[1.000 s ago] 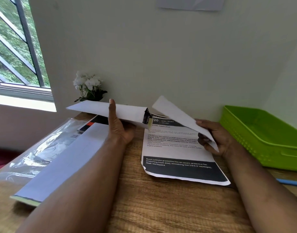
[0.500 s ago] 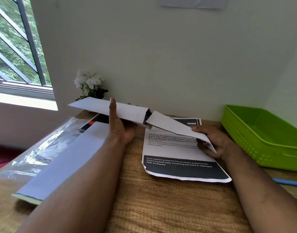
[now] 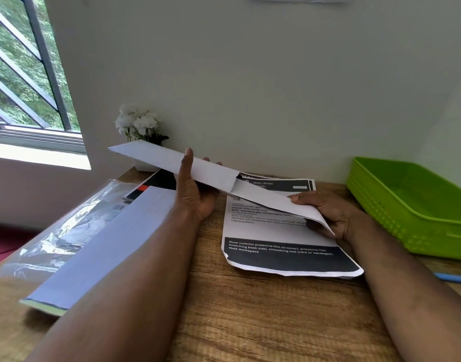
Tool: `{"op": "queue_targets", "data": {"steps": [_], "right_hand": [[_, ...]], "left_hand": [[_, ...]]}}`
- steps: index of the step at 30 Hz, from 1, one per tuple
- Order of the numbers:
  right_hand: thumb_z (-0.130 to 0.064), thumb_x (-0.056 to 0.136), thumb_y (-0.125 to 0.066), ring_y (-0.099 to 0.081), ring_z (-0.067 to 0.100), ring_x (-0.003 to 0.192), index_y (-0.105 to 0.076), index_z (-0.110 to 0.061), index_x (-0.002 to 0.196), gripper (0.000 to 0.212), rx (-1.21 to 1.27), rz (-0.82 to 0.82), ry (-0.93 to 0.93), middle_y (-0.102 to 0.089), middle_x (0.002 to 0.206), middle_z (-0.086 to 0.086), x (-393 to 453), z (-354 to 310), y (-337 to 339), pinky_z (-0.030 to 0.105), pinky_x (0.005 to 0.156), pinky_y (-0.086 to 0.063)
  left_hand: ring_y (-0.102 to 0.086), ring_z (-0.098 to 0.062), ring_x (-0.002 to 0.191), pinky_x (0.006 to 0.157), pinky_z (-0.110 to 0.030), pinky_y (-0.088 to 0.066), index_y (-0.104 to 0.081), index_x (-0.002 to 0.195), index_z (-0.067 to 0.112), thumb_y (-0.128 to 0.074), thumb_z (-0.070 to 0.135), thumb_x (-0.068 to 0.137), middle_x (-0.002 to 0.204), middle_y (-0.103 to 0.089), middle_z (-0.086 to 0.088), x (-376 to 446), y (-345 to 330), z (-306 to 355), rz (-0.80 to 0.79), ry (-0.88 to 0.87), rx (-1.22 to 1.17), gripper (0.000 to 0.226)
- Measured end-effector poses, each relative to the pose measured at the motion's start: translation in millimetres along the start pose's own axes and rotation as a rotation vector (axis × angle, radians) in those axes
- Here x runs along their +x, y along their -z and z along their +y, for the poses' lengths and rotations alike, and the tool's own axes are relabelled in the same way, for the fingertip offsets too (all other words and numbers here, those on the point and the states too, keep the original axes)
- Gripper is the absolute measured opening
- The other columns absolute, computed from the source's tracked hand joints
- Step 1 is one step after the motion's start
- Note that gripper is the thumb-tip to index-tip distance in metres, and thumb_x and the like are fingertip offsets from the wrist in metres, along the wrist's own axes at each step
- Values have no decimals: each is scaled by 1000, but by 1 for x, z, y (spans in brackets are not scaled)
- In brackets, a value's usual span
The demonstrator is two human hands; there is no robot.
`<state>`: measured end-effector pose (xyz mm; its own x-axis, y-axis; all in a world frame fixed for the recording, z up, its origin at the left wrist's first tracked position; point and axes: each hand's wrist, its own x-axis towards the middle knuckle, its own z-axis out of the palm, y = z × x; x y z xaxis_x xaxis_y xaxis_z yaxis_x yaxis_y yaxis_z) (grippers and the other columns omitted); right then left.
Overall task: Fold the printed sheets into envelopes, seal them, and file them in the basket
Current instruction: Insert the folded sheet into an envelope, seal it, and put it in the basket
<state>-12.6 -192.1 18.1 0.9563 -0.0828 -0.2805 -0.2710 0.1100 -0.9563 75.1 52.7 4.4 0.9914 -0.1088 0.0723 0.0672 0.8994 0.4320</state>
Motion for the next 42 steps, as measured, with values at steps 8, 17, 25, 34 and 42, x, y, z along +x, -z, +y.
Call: {"op": "queue_targets", "data": {"steps": [8, 17, 25, 34, 42], "right_hand": [[-23, 87, -65, -62, 19, 81, -65, -15, 115, 29, 144, -25, 202, -67, 96, 5, 5, -4, -41, 34, 68, -55], [4, 67, -69, -65, 28, 102, -55, -6, 130, 65, 111, -374, 284, -62, 122, 17, -2, 2, -6, 34, 78, -58], [-2, 75, -75, -54, 10, 56, -64, -19, 116, 46, -9, -67, 395, -64, 86, 0, 0, 4, -44, 22, 47, -41], [8, 77, -69, -62, 17, 106, -62, -29, 120, 57, -225, 64, 663, -59, 121, 3, 9, 14, -62, 34, 79, -57], [12, 83, -61, -68, 18, 90, -59, -30, 123, 58, -246, -81, 526, -68, 115, -2, 1, 10, -45, 34, 62, -59]], "left_hand": [[-61, -37, 105, 100, -58, -45, -52, 119, 12, -71, 33, 76, 111, -61, -13, -10, -10, -18, -57, 124, 81, 52], [-65, -31, 91, 92, -54, -52, -54, 113, 13, -75, 32, 77, 95, -63, -8, -5, -3, -8, -10, 115, -7, 45], [-61, -39, 114, 99, -57, -46, -51, 122, 9, -67, 29, 82, 120, -61, -17, -18, -15, -19, -65, 146, 82, 48], [-65, -35, 98, 102, -51, -45, -60, 112, 4, -60, 34, 88, 106, -69, -17, -31, -25, -28, -198, 359, 257, 38], [-66, -31, 108, 75, -42, -59, -53, 132, 7, -63, 40, 91, 123, -66, -16, -17, -19, -21, -45, 287, 442, 52]]}}
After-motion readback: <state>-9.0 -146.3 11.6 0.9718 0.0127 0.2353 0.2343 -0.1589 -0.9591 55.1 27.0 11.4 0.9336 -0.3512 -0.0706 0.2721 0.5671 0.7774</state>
